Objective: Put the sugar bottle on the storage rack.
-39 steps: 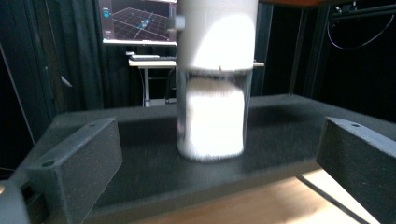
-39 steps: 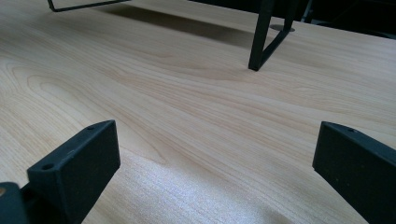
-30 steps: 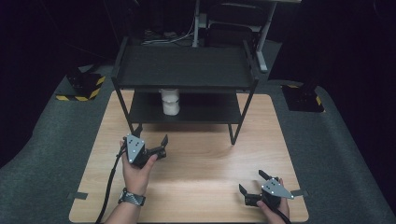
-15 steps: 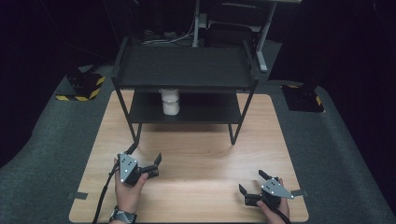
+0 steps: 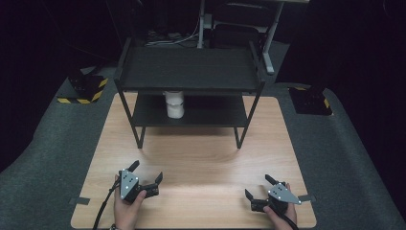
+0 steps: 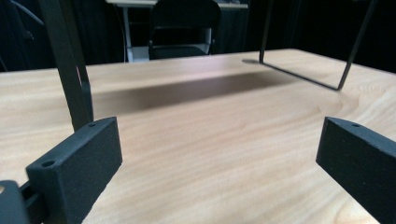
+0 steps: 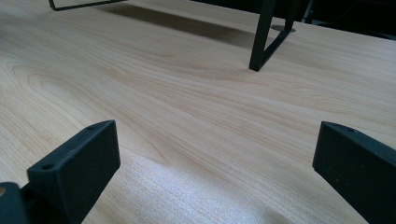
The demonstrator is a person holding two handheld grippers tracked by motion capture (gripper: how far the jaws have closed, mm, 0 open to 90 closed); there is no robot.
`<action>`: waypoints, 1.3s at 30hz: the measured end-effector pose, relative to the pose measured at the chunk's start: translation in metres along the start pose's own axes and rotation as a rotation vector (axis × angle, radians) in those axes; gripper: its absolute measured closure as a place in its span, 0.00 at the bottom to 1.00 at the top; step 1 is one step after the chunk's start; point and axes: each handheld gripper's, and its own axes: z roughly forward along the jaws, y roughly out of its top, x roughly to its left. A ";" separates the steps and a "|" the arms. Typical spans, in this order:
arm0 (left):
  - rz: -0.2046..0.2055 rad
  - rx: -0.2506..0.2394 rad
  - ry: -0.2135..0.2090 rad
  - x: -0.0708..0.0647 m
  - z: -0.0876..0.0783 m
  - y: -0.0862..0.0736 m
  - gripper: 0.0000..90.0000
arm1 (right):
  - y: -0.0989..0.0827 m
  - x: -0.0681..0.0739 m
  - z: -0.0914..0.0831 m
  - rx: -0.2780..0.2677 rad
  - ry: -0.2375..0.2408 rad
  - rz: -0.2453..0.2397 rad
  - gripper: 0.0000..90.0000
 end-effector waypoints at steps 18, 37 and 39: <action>0.046 0.142 -0.054 0.002 0.001 0.004 0.01 | 0.001 0.000 0.001 0.002 -0.001 -0.002 0.00; 0.070 0.150 -0.075 0.002 -0.001 0.005 0.01 | 0.001 0.002 0.001 0.004 -0.011 0.001 0.00; 0.070 0.149 -0.079 0.003 -0.001 0.004 0.01 | 0.000 0.002 0.000 0.002 -0.012 0.002 0.00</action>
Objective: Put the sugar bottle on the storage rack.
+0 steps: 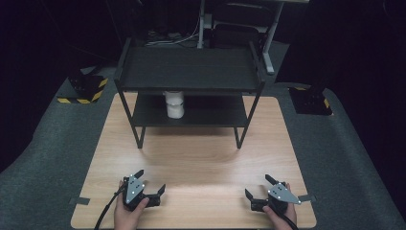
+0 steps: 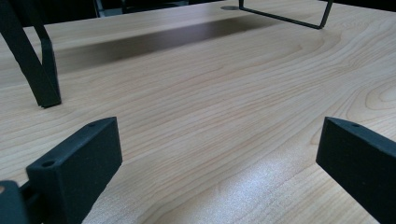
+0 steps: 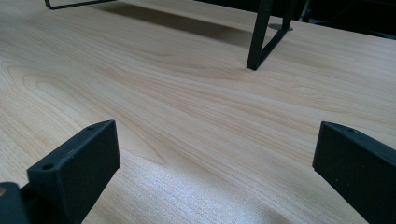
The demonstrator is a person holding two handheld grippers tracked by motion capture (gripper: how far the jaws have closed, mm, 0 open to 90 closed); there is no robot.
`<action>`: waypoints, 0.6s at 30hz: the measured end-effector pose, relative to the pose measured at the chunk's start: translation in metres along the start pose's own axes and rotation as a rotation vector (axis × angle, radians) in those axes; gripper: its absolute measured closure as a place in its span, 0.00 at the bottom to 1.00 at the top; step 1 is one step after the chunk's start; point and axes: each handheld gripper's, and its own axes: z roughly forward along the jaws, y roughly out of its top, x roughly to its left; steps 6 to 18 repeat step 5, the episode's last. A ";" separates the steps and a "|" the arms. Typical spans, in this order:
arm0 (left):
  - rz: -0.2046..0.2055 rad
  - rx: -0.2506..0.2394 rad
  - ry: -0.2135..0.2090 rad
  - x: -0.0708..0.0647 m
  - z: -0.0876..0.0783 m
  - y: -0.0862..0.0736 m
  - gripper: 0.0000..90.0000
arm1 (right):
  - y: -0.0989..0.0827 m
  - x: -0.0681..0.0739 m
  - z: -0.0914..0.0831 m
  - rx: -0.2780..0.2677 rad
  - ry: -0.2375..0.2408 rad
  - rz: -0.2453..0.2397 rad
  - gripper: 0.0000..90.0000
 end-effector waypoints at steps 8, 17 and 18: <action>-0.005 -0.006 -0.012 0.002 0.000 -0.001 0.01 | 0.000 0.000 0.000 -0.003 -0.004 0.007 0.00; -0.005 -0.006 -0.012 0.002 0.000 -0.001 0.01 | 0.000 0.000 0.000 -0.003 -0.004 0.007 0.00; -0.005 -0.006 -0.012 0.002 0.000 -0.001 0.01 | 0.000 0.000 0.000 -0.003 -0.004 0.007 0.00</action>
